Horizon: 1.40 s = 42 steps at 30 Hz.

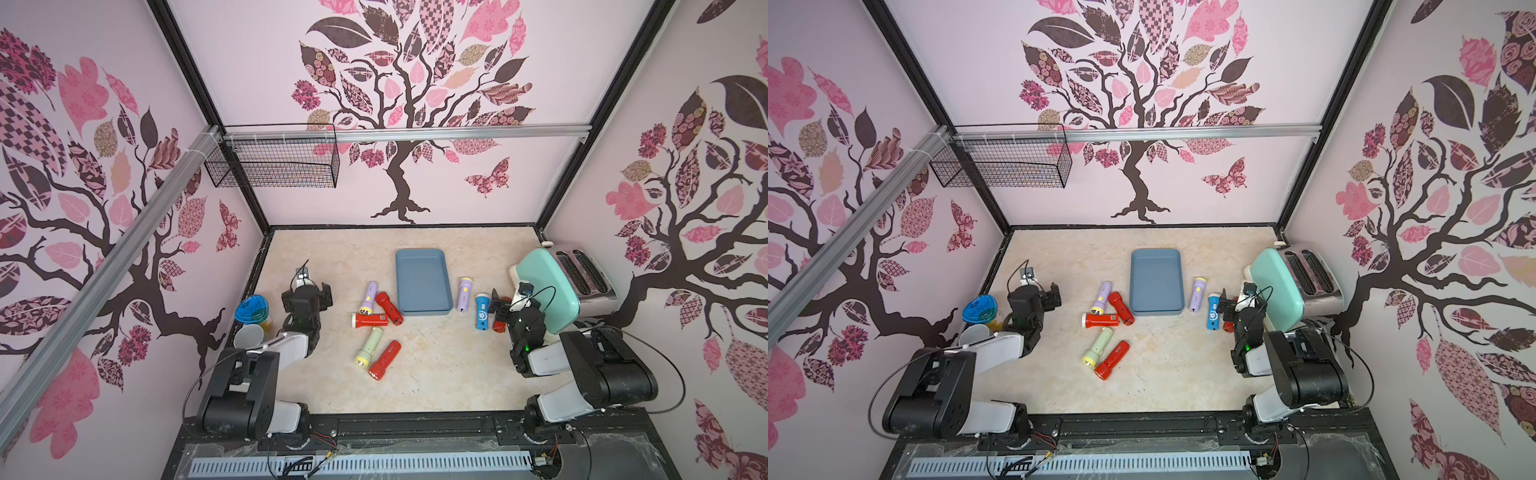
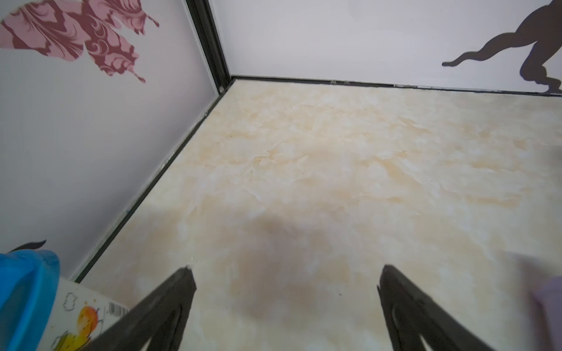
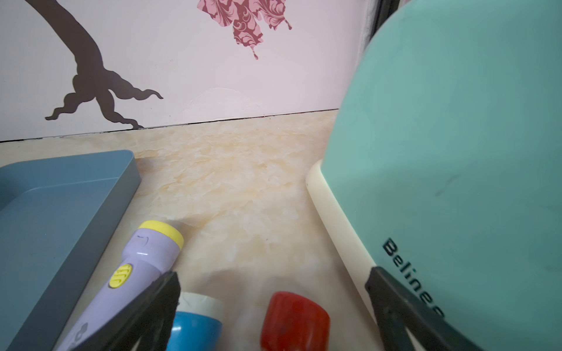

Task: Put the flashlights into the storage boxes
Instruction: Pick up the flashlight from the center of the board.

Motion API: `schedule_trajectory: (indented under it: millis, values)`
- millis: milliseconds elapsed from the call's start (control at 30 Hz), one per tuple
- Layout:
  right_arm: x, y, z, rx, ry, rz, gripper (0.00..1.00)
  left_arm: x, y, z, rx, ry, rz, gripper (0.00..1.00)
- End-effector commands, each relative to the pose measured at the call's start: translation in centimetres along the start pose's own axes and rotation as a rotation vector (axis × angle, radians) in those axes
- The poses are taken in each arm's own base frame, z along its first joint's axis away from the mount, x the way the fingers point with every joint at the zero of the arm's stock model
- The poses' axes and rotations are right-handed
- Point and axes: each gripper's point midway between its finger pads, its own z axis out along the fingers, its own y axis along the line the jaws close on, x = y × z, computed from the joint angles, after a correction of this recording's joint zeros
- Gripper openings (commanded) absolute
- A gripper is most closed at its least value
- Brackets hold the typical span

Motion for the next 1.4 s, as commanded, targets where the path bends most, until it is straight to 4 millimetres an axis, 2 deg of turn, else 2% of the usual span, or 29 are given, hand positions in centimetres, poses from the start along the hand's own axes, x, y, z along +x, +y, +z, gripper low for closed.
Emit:
schedule_trajectory:
  millis: [0, 33, 100, 167, 233, 267, 333, 400, 500, 600, 733, 833, 900, 1100, 1167, 1367]
  values:
    - [-4.0, 0.0, -0.6, 0.054, -0.07, 0.018, 1.0, -1.5, -1.4, -3.5, -0.043, 0.164, -0.003, 0.98]
    - [-4.7, 0.1, -0.5, 0.064, -0.038, 0.022, 1.0, -1.9, -3.0, -4.8, 0.006, 0.156, -0.007, 0.98]
    - [-6.4, -0.8, -0.6, 0.141, 0.04, 0.095, 1.0, -2.9, -7.6, -7.9, 0.182, 0.124, -0.026, 0.98]
    - [-8.3, -2.3, -1.2, 0.247, 0.066, 0.247, 1.0, -2.5, -10.8, -10.5, 0.344, 0.159, -0.086, 0.98]
    - [-7.2, -3.9, -2.7, 0.381, 0.157, 0.474, 1.0, -1.1, -13.9, -12.6, 0.57, 0.22, -0.065, 0.98]
    - [-6.7, -4.6, -3.4, 0.435, 0.161, 0.538, 1.0, -0.2, -14.6, -13.2, 0.626, 0.239, -0.042, 0.98]
    - [-5.9, -5.1, -3.6, 0.417, 0.18, 0.606, 0.99, 1.8, -13.9, -13.0, 0.594, 0.264, 0.005, 0.98]
    - [-6.6, -2.9, -2.7, 0.212, 0.235, 0.615, 1.0, 3.4, -11.9, -11.8, 0.477, 0.282, -0.039, 0.98]
    - [-7.0, -0.9, -2.6, 0.1, 0.296, 0.549, 1.0, 3.0, -10.5, -11.0, 0.406, 0.305, -0.007, 0.98]
    - [-5.7, 0.5, -2.7, 0.077, 0.405, 0.477, 1.0, 3.1, -9.4, -10.0, 0.324, 0.317, 0.002, 0.98]
    - [-3.6, 4.5, -2.8, 0.012, 0.592, 0.312, 1.0, 5.2, -10.0, -9.2, 0.348, 0.396, 0.014, 0.98]
    - [-2.2, 7.8, -2.6, -0.138, 0.697, 0.325, 0.99, 5.3, -9.9, -8.8, 0.323, 0.419, 0.006, 0.98]
    - [-1.5, 9.1, -2.3, -0.193, 0.732, 0.35, 0.99, 5.0, -9.2, -8.5, 0.285, 0.406, -0.007, 0.98]
    - [-0.3, 10.7, -1.4, -0.247, 0.765, 0.403, 0.71, 4.7, -4.4, -8.2, 0.144, 0.387, -0.118, 0.98]
    - [0.4, 11.1, -0.9, -0.239, 0.806, 0.428, 0.67, 5.2, -3.5, -8.2, 0.129, 0.383, -0.165, 0.98]
    - [3.5, 10.2, 1.1, -0.102, 0.915, 0.399, 0.62, 6.0, -4.3, -8.1, 0.202, 0.396, -0.2, 0.98]
